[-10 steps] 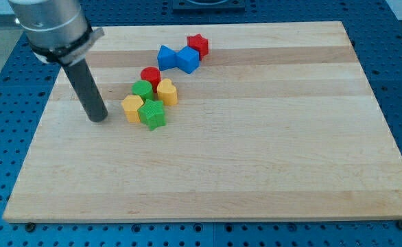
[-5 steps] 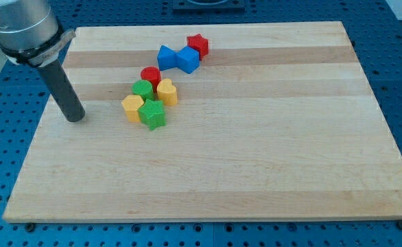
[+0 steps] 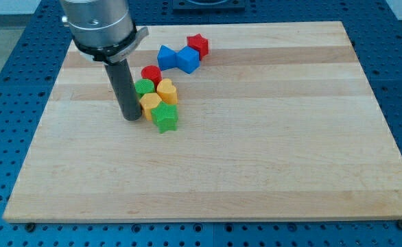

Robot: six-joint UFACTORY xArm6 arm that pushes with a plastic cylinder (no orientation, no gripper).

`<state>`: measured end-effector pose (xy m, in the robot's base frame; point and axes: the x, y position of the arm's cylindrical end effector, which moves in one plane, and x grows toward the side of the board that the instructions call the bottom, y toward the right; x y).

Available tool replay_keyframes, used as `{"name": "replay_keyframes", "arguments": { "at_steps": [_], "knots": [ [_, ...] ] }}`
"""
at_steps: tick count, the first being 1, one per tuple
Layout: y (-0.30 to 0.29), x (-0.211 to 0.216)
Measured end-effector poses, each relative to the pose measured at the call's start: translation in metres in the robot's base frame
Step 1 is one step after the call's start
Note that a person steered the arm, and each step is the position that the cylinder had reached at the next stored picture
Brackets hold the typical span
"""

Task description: Move the hexagon in between the green blocks

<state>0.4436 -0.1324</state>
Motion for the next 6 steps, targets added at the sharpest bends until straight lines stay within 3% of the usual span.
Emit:
{"name": "replay_keyframes", "arguments": {
  "at_steps": [1, 3, 6],
  "knots": [
    [-0.003, 0.002],
    [-0.021, 0.06],
    [0.061, 0.039]
  ]
}}
